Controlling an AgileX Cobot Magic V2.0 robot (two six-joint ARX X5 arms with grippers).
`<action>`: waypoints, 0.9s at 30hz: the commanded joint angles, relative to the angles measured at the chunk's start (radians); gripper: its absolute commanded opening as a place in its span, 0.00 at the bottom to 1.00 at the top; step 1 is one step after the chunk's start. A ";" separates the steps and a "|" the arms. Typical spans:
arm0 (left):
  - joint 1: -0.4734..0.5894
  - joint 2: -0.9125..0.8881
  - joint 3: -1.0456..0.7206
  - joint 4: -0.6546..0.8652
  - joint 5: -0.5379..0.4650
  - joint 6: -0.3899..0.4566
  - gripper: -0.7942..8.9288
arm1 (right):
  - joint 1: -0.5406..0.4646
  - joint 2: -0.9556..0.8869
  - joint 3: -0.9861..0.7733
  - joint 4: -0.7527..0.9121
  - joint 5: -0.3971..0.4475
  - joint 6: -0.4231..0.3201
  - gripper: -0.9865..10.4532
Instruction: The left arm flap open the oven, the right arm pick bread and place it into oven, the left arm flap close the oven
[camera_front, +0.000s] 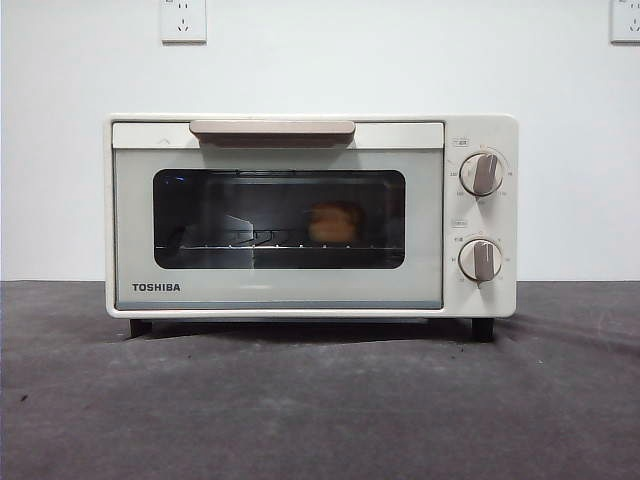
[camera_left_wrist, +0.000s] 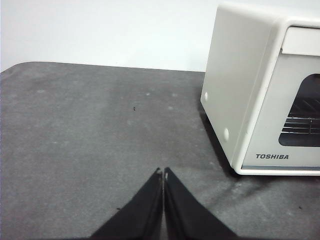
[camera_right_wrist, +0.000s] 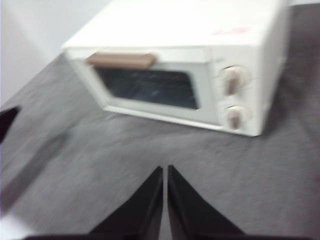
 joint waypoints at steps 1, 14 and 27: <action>0.001 0.000 -0.021 0.011 -0.002 0.008 0.09 | -0.087 -0.013 -0.048 0.009 0.008 -0.061 0.10; 0.001 0.000 -0.021 0.011 -0.002 0.008 0.09 | -0.690 -0.314 -0.630 0.581 -0.166 -0.410 0.10; 0.001 0.000 -0.021 0.012 -0.002 0.008 0.09 | -0.771 -0.388 -0.789 0.609 -0.171 -0.473 0.10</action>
